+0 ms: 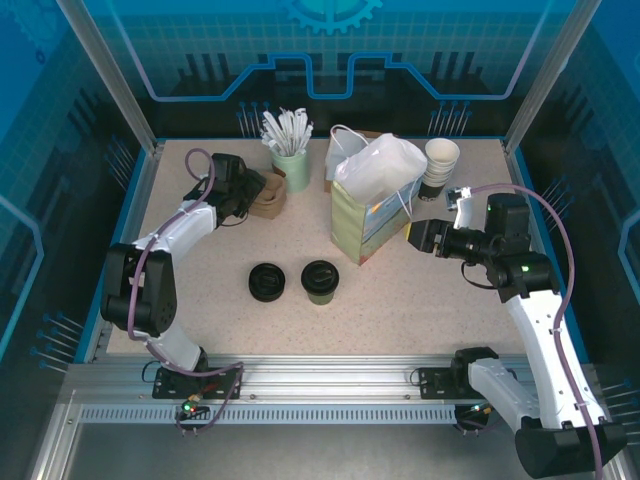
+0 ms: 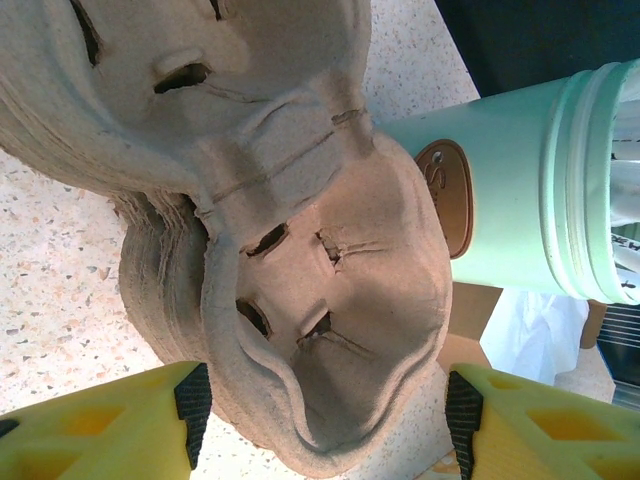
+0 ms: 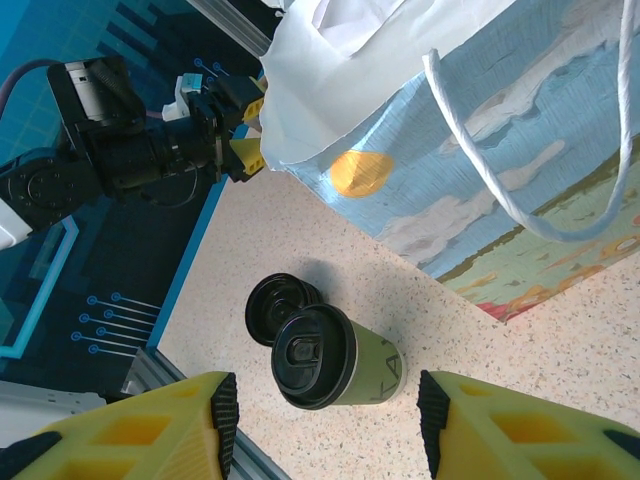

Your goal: Pack the takeout coffee

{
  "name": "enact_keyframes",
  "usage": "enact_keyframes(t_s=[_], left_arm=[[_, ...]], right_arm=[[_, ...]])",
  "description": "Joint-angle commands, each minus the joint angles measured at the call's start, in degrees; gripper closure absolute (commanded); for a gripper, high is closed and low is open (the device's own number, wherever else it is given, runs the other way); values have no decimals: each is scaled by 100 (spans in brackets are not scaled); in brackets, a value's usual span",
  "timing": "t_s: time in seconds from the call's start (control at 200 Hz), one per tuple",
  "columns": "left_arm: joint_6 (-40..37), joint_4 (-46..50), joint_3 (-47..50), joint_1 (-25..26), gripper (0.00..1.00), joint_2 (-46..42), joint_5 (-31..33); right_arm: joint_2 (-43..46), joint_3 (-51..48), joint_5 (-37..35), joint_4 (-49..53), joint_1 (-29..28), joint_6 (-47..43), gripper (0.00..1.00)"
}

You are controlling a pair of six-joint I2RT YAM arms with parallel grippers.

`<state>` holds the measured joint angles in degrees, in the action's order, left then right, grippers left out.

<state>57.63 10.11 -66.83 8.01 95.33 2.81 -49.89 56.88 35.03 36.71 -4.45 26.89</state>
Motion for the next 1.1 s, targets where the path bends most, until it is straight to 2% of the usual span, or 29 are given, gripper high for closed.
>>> enact_keyframes(t_s=[0.0, 0.255, 0.465, 0.615, 0.875, 1.096], left_arm=[[109, -30, -93, -78, 37, 147, 86], [129, -58, -198, -72, 38, 249, 89], [89, -98, -254, -79, 44, 267, 94], [130, -197, -249, -80, 50, 291, 84], [356, -658, 29, -85, 66, 96, 145], [381, -715, -22, -89, 72, 200, 107]], right_arm=[[5, -63, 130, 100, 98, -94, 48], [19, -89, 133, 82, 115, -90, 47], [17, -107, 141, 73, 138, -96, 48], [22, -124, 168, 75, 157, -90, 48], [18, -46, 209, 73, 180, -65, 48], [1, -57, 232, 71, 182, -63, 48]])
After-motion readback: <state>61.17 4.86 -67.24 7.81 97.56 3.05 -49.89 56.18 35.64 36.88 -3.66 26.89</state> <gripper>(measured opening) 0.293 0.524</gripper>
